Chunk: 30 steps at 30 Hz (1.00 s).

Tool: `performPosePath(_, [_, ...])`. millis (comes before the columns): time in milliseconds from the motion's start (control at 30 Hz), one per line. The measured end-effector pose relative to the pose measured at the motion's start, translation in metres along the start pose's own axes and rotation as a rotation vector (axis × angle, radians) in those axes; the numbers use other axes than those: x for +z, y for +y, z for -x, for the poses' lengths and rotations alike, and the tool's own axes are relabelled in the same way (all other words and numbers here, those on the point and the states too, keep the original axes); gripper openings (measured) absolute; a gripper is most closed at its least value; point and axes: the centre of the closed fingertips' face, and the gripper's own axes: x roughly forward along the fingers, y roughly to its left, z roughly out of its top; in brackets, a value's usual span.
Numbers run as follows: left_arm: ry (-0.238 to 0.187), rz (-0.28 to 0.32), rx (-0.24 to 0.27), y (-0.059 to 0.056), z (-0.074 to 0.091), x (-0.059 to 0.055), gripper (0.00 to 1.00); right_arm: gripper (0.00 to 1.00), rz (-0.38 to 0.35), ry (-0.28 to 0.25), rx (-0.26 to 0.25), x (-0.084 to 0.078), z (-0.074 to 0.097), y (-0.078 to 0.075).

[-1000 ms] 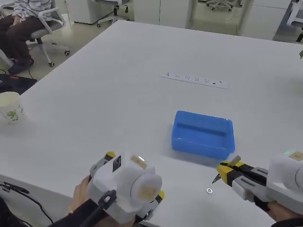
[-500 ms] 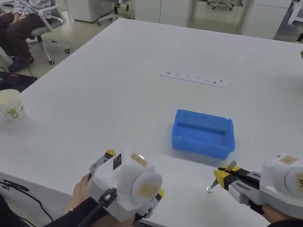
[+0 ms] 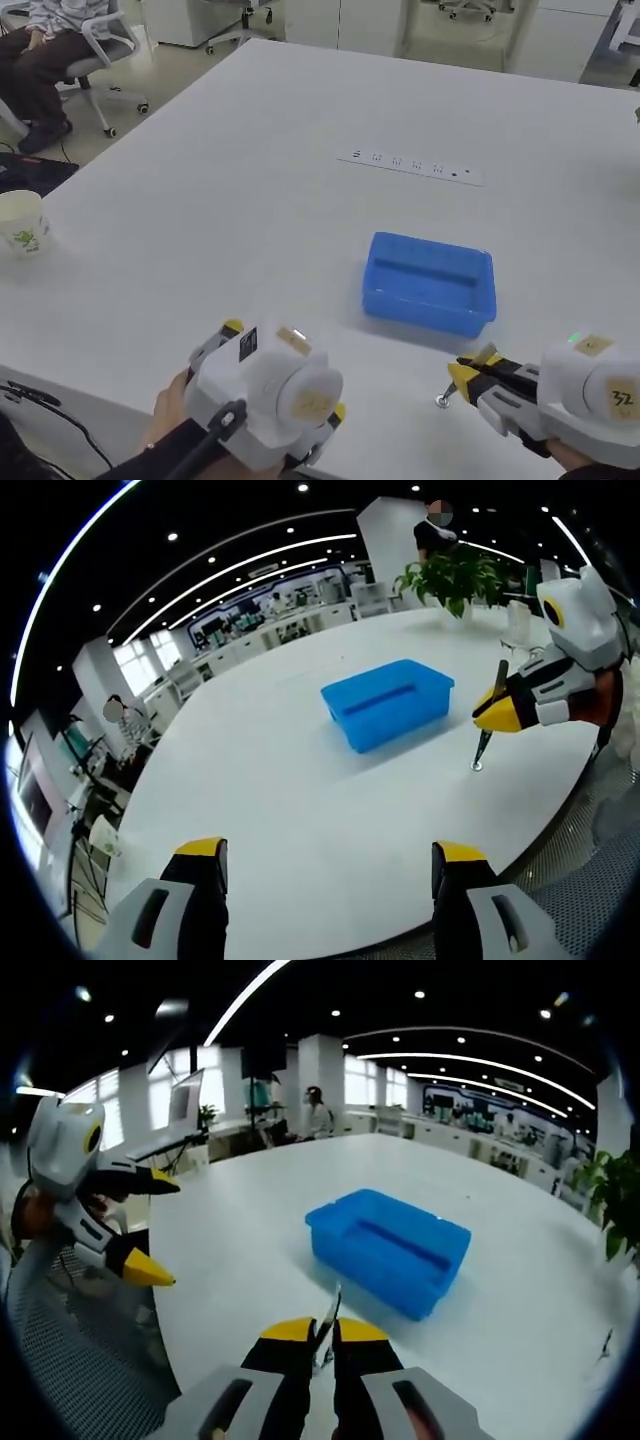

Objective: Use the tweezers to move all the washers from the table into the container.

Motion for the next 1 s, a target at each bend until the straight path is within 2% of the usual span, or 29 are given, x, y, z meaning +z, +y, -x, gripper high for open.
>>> performPosePath(233, [0.003,-0.001,0.001,0.0001,-0.0002,-0.0006,0.85,0.02,0.022,-0.008,0.016,0.0007,-0.0014,0.0041])
performPosePath(400, [0.000,0.003,0.004,0.0011,0.0001,-0.0001,0.85,0.02,-0.011,-0.010,0.011,0.0000,-0.0008,0.0001])
performPosePath(600, [-0.004,0.004,0.004,0.0010,0.0003,0.0004,0.85,0.02,-0.005,-0.008,0.003,-0.0001,-0.0012,-0.0017])
performPosePath(700, [-0.006,0.003,0.002,0.0007,0.0001,0.0006,0.85,0.02,-0.046,0.007,0.011,0.0007,-0.0016,-0.0027])
performPosePath(800, [-0.008,0.002,-0.001,0.0001,0.0003,0.0009,0.85,0.02,-0.040,0.021,0.010,0.0006,-0.0008,-0.0021])
performPosePath(1000, [-0.009,0.000,-0.004,-0.0008,0.0003,0.0013,0.85,0.02,-0.048,0.010,0.010,0.0078,0.0038,-0.0043])
